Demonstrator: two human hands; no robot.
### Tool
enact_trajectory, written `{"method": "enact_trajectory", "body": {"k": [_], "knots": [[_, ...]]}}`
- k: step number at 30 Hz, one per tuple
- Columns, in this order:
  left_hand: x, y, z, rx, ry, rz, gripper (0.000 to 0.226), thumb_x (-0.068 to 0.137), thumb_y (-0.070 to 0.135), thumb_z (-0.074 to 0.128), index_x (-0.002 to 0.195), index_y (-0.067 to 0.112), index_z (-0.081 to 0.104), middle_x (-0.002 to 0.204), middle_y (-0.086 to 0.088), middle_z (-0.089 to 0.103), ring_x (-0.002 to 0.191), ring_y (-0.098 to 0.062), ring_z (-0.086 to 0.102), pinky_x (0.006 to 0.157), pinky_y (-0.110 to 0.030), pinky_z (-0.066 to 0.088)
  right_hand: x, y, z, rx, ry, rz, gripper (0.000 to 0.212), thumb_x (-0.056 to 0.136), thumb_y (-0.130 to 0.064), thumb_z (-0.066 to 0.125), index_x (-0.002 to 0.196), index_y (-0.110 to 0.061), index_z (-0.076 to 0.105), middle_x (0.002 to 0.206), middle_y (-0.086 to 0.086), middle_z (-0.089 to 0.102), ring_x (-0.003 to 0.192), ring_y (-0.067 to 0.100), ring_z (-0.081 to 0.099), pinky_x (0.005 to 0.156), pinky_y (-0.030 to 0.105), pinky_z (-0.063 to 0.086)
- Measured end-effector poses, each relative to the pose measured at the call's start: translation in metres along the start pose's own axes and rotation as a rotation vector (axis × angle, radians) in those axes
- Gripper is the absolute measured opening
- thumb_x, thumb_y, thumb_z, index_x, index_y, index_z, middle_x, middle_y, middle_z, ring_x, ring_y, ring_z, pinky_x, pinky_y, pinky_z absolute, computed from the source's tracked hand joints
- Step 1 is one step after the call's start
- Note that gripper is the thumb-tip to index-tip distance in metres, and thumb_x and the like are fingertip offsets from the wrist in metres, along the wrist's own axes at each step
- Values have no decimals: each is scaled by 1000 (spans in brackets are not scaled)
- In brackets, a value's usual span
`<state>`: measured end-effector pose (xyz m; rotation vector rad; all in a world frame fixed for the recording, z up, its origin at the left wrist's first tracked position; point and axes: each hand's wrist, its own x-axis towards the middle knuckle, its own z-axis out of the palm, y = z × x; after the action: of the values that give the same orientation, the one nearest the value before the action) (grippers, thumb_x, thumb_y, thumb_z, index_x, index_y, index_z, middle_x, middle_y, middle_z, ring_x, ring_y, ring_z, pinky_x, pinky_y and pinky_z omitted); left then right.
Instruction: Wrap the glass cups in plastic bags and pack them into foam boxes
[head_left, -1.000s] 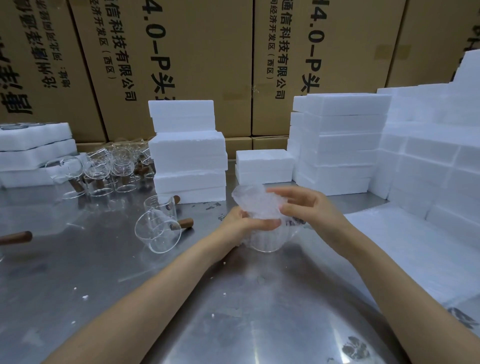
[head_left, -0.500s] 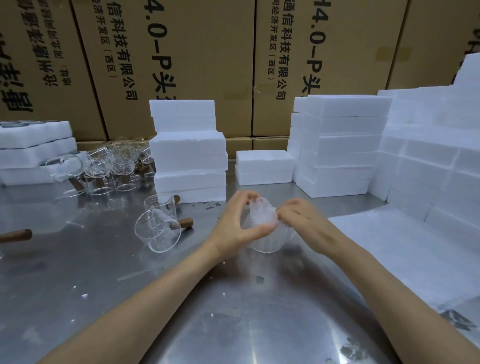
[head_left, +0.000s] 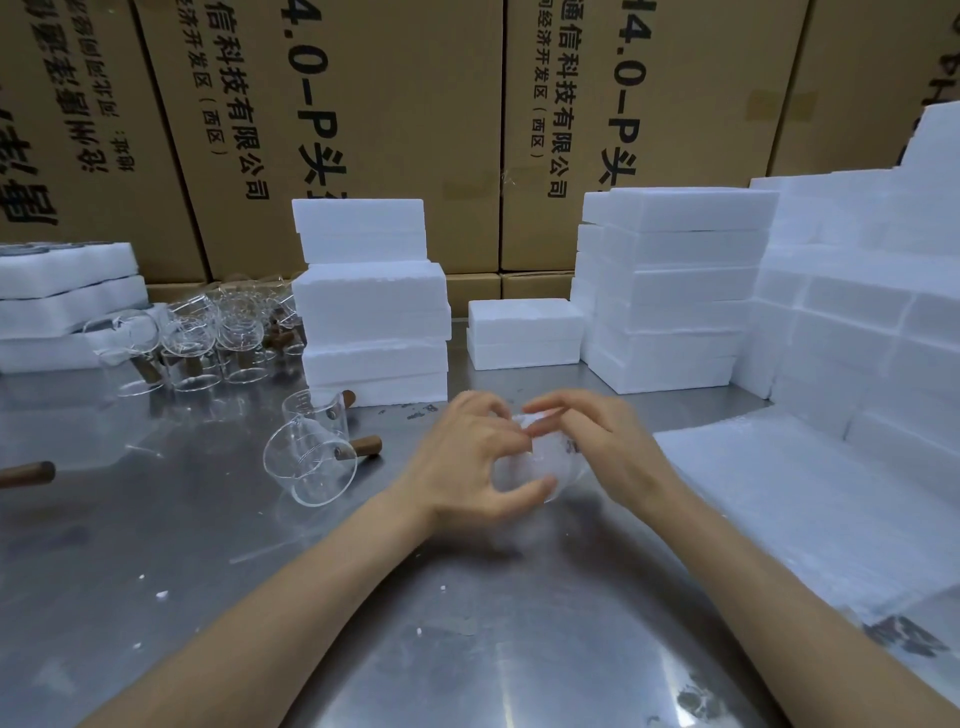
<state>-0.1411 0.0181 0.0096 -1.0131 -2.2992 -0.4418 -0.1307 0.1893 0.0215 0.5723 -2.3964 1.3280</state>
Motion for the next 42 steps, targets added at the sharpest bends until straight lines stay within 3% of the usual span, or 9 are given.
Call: {"method": "enact_trajectory", "body": {"k": [3, 6, 14, 19, 23, 30, 35, 39, 42], "knots": [[5, 0, 2, 41, -95, -35, 66, 80, 65, 32, 72, 14, 73, 65, 4, 62, 87, -12, 42, 81, -24, 28, 2, -1, -4, 99, 73, 30, 38, 73, -26, 34, 89, -25, 68, 87, -6, 73, 92, 6, 64, 77, 20, 47], [7, 2, 2, 77, -61, -6, 66, 83, 64, 31, 68, 13, 70, 63, 9, 58, 82, -11, 37, 79, -21, 22, 0, -1, -3, -70, 39, -2, 45, 75, -27, 30, 99, -25, 69, 99, -12, 69, 103, 5, 55, 89, 22, 43], [-3, 8, -2, -31, 212, 57, 34, 83, 39, 52, 80, 8, 66, 77, -1, 62, 71, -22, 54, 73, -33, 41, -1, 4, 2, -230, -120, -51, 48, 76, -29, 26, 96, -25, 69, 95, -19, 58, 99, -2, 35, 85, 19, 29], [-5, 19, 0, -169, 89, -25, 41, 83, 47, 46, 89, 13, 67, 83, 5, 68, 73, -15, 57, 73, -29, 42, -3, 1, 3, -154, -210, 3, 29, 78, -33, 25, 67, -36, 52, 79, -23, 55, 97, 6, 38, 85, 21, 30], [0, 18, 4, -90, -11, -58, 51, 84, 50, 37, 87, 11, 69, 73, -4, 65, 71, -24, 57, 88, -35, 41, -3, -1, 3, -226, -163, 8, 28, 85, -31, 26, 79, -34, 53, 89, -13, 50, 99, 4, 40, 84, 26, 35], [5, 18, 7, -72, -14, -19, 47, 83, 44, 37, 77, 12, 71, 67, -5, 62, 67, -23, 48, 71, -35, 37, -1, -6, 5, -380, -167, 15, 36, 87, -35, 19, 94, -23, 52, 83, -4, 50, 93, 13, 42, 76, 27, 29], [-2, 8, 12, -143, 154, 13, 40, 85, 36, 41, 81, 12, 74, 80, -4, 58, 73, -20, 47, 69, -34, 36, -4, -5, 11, -424, -126, -40, 26, 100, -24, 26, 84, -22, 47, 78, -1, 54, 88, 18, 45, 72, 28, 26], [0, -3, 5, -297, 443, -248, 44, 92, 37, 32, 92, 12, 69, 93, 2, 55, 91, -13, 52, 80, -28, 41, -4, -5, 13, -223, 65, -48, 36, 101, -25, 27, 96, -22, 62, 88, -10, 66, 95, 2, 47, 83, 19, 35], [8, -15, -4, -448, 641, -478, 34, 94, 33, 33, 104, 16, 60, 103, 6, 55, 101, -3, 50, 88, -17, 37, 1, -11, 8, 14, 265, -40, 39, 91, -37, 23, 90, -30, 61, 83, -15, 64, 93, -6, 48, 73, 8, 36]]}}
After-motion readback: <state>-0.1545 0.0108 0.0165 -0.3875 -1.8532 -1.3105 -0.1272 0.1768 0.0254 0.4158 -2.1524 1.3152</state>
